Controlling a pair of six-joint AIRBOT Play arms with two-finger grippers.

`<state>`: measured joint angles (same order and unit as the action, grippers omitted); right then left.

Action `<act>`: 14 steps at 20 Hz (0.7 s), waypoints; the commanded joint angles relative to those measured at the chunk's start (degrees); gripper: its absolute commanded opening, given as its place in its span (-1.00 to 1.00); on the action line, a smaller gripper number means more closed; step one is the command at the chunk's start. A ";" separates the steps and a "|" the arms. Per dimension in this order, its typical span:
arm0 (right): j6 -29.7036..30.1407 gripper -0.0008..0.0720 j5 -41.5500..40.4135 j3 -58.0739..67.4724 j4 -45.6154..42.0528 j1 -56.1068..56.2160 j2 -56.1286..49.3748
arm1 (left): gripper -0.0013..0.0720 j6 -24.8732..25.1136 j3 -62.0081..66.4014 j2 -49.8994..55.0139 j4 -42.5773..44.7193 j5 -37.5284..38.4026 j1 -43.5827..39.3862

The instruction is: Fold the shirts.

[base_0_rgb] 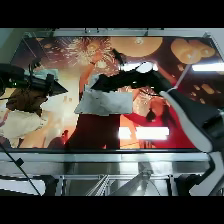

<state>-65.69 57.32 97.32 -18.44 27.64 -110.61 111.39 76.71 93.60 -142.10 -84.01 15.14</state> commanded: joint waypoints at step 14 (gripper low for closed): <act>-21.79 -0.03 31.19 10.34 -32.65 -19.65 -0.09 | -0.93 4.76 -7.17 -0.72 -0.46 -1.70 1.79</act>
<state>-79.13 82.48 108.73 -34.46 13.54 -114.28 116.03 68.55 92.95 -142.69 -84.29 16.97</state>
